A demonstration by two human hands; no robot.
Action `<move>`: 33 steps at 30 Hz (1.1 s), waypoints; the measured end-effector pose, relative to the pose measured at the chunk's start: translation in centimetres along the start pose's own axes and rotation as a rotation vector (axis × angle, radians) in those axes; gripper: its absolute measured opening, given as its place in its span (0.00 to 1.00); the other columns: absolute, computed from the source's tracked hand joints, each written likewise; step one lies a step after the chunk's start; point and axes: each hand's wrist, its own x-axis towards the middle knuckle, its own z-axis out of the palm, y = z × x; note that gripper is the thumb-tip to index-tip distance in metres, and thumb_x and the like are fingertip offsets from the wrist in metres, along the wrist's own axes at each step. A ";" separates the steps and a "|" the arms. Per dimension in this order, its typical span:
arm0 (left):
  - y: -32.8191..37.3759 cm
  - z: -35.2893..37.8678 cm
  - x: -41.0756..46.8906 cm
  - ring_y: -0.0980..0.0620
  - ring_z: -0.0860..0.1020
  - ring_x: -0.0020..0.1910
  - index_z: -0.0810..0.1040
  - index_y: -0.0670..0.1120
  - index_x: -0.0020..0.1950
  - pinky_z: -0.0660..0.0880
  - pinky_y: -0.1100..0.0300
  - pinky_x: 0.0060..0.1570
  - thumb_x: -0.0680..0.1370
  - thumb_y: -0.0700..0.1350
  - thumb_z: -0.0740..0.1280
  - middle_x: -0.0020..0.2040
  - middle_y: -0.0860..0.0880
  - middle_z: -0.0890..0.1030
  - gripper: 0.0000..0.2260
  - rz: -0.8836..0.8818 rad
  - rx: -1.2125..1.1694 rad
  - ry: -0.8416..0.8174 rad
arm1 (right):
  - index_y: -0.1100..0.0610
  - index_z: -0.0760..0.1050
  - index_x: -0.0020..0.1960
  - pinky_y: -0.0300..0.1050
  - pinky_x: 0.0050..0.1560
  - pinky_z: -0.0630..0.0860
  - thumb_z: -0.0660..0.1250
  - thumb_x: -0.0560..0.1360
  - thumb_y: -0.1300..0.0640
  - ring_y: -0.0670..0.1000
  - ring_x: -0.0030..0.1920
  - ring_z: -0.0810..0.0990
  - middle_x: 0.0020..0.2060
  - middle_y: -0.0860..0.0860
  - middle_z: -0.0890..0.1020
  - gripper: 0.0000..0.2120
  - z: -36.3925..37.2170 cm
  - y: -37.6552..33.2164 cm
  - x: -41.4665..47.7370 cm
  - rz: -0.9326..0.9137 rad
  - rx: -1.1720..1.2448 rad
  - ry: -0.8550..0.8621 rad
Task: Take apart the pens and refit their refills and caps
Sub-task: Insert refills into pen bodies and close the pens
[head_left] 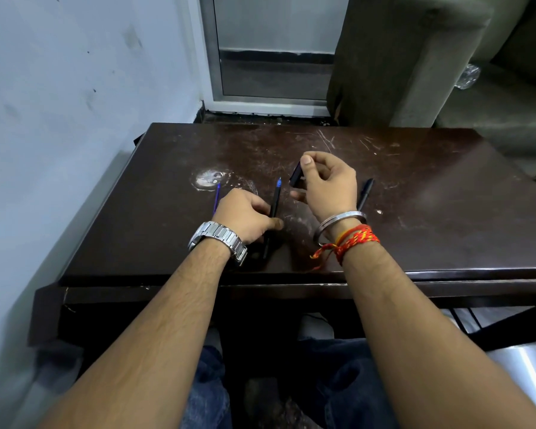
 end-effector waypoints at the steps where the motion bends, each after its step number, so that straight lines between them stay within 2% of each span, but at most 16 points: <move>1: 0.1 0.0 -0.1 0.44 0.85 0.38 0.86 0.48 0.42 0.83 0.47 0.42 0.65 0.47 0.81 0.37 0.47 0.86 0.09 0.009 0.006 -0.025 | 0.52 0.79 0.51 0.49 0.36 0.84 0.67 0.79 0.54 0.48 0.31 0.85 0.42 0.52 0.84 0.04 0.0 0.0 0.1 0.001 0.024 0.010; 5: 0.5 0.1 -0.4 0.43 0.86 0.37 0.84 0.50 0.38 0.84 0.46 0.39 0.65 0.47 0.81 0.34 0.48 0.85 0.08 0.027 0.014 -0.085 | 0.55 0.78 0.53 0.49 0.39 0.84 0.68 0.78 0.57 0.48 0.36 0.85 0.43 0.52 0.84 0.05 0.0 0.4 0.4 0.001 0.026 0.045; 10: 0.7 0.1 -0.6 0.44 0.85 0.36 0.83 0.53 0.34 0.84 0.47 0.38 0.65 0.47 0.82 0.34 0.49 0.85 0.08 0.051 0.033 -0.118 | 0.58 0.77 0.60 0.43 0.39 0.83 0.70 0.76 0.61 0.49 0.41 0.86 0.42 0.51 0.84 0.12 -0.2 0.9 0.9 0.005 0.051 0.038; 14: 0.7 0.1 -0.5 0.46 0.85 0.34 0.83 0.53 0.35 0.84 0.47 0.38 0.64 0.48 0.82 0.33 0.50 0.85 0.09 0.065 0.033 -0.092 | 0.57 0.79 0.59 0.53 0.49 0.83 0.71 0.75 0.56 0.53 0.47 0.85 0.45 0.53 0.85 0.13 -0.1 1.7 1.5 -0.009 -0.035 0.009; 16: 0.7 0.1 -0.4 0.46 0.85 0.34 0.83 0.53 0.36 0.84 0.48 0.38 0.64 0.48 0.81 0.33 0.50 0.85 0.09 0.071 0.035 -0.088 | 0.57 0.79 0.60 0.55 0.51 0.82 0.71 0.74 0.55 0.53 0.48 0.85 0.45 0.54 0.85 0.15 0.0 1.8 1.5 -0.010 -0.037 -0.003; 20: 0.5 0.2 -0.3 0.45 0.84 0.32 0.85 0.51 0.38 0.83 0.50 0.37 0.65 0.49 0.81 0.33 0.49 0.85 0.08 0.088 0.012 -0.054 | 0.53 0.79 0.59 0.54 0.48 0.83 0.72 0.73 0.52 0.52 0.45 0.85 0.44 0.51 0.86 0.16 0.1 2.0 1.4 -0.020 -0.089 -0.064; 23: 0.3 0.3 -0.2 0.52 0.81 0.29 0.87 0.51 0.41 0.80 0.56 0.33 0.67 0.49 0.79 0.31 0.52 0.83 0.06 0.123 0.016 0.030 | 0.53 0.77 0.64 0.44 0.38 0.83 0.72 0.73 0.55 0.49 0.39 0.85 0.42 0.51 0.85 0.20 0.4 2.1 0.8 -0.019 -0.114 -0.183; 25: 0.3 0.2 -0.2 0.53 0.78 0.27 0.86 0.49 0.38 0.76 0.58 0.31 0.67 0.48 0.78 0.29 0.52 0.82 0.05 0.132 -0.013 0.098 | 0.52 0.75 0.66 0.39 0.34 0.81 0.73 0.73 0.55 0.46 0.34 0.84 0.39 0.51 0.85 0.22 0.8 1.9 0.5 -0.004 -0.084 -0.243; 29: 0.3 0.2 -0.3 0.52 0.80 0.30 0.85 0.46 0.36 0.78 0.57 0.32 0.65 0.45 0.77 0.30 0.50 0.83 0.04 0.133 -0.028 0.239 | 0.43 0.67 0.70 0.49 0.45 0.83 0.76 0.70 0.51 0.46 0.33 0.82 0.37 0.53 0.86 0.32 1.0 1.8 0.2 -0.035 -0.166 -0.397; 33: 0.3 0.1 -0.5 0.54 0.82 0.33 0.84 0.49 0.37 0.77 0.62 0.32 0.63 0.42 0.77 0.32 0.52 0.83 0.05 0.112 -0.040 0.301 | 0.42 0.61 0.73 0.57 0.49 0.82 0.76 0.69 0.52 0.51 0.36 0.82 0.37 0.58 0.85 0.37 1.1 1.7 -0.4 -0.072 -0.191 -0.452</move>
